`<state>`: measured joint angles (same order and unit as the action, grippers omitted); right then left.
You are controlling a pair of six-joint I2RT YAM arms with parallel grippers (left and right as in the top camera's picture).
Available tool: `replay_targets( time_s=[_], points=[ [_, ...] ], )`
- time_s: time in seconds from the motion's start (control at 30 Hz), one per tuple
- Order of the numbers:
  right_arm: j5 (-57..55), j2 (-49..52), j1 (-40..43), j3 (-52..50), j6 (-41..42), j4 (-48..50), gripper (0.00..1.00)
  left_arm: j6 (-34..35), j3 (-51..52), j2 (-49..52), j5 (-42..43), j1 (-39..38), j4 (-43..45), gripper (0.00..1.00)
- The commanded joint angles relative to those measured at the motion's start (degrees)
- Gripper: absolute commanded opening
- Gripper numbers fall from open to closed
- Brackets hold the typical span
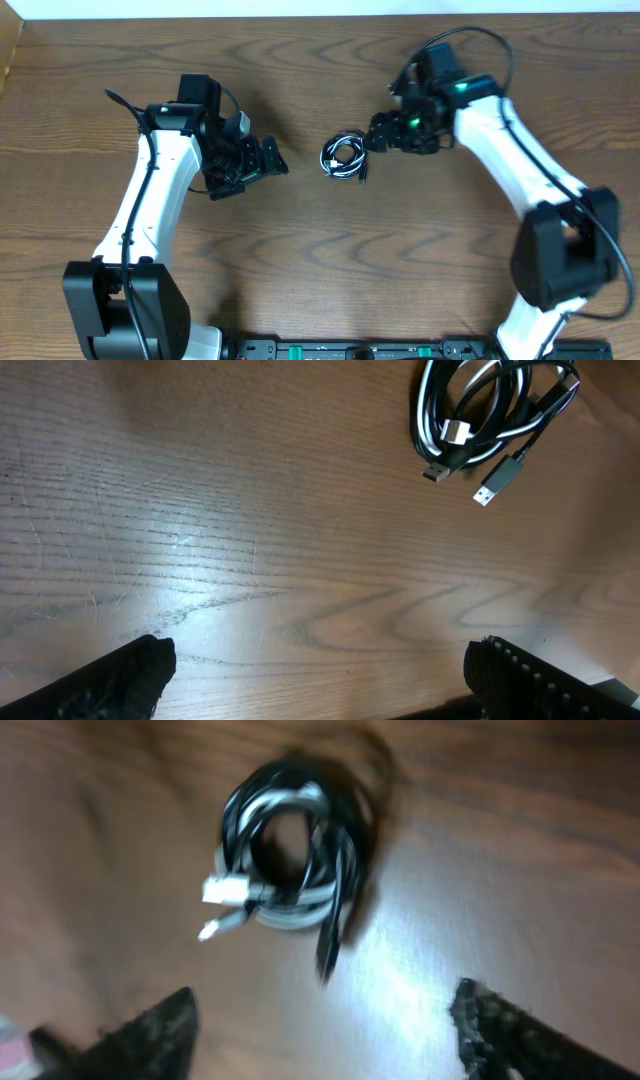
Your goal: Untangle cables
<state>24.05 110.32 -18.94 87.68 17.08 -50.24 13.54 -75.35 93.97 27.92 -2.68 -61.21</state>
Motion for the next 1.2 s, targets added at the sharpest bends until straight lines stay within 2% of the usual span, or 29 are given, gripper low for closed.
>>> replay_targets(
  time_s=[0.0, 0.13, 0.33, 0.47, 0.7, 0.87, 1.0, 1.17],
  points=[
    [-5.90, 4.74, -1.88, 0.74, 6.75, 4.15, 0.67, 0.11, 0.87, 0.37, -1.03, -0.04, 0.92, 0.98],
    [-3.30, 8.61, -2.05, 0.74, 8.17, 9.27, 0.47, 0.11, 2.93, 0.37, -1.64, -0.04, 1.55, 0.98],
    [-1.84, 11.34, -3.04, 0.74, 8.17, 12.76, 0.41, 0.11, 2.99, 0.37, -1.62, -0.31, 2.03, 0.98],
    [-1.97, 11.87, -4.07, 0.74, 8.11, 13.25, 0.42, 0.22, 2.99, 0.37, -1.62, -0.31, 2.91, 0.98],
    [-6.16, 11.87, -4.52, 0.72, 8.15, 13.44, 0.22, 0.35, 3.02, 0.37, -1.62, -0.31, 2.82, 0.98],
    [-6.14, 11.87, -4.59, 0.70, 7.41, 12.72, 0.02, 0.35, 3.04, 0.37, -1.62, -0.31, 2.82, 0.98],
    [-3.15, 11.80, -4.33, 0.76, 5.31, 12.50, 0.01, 0.35, 3.04, 0.37, -1.62, -0.31, 2.43, 0.98],
    [11.72, 9.60, -2.86, 1.22, 4.52, 12.74, 0.01, 0.35, 3.04, 0.37, -1.60, -0.31, 1.70, 0.98]
  ],
)
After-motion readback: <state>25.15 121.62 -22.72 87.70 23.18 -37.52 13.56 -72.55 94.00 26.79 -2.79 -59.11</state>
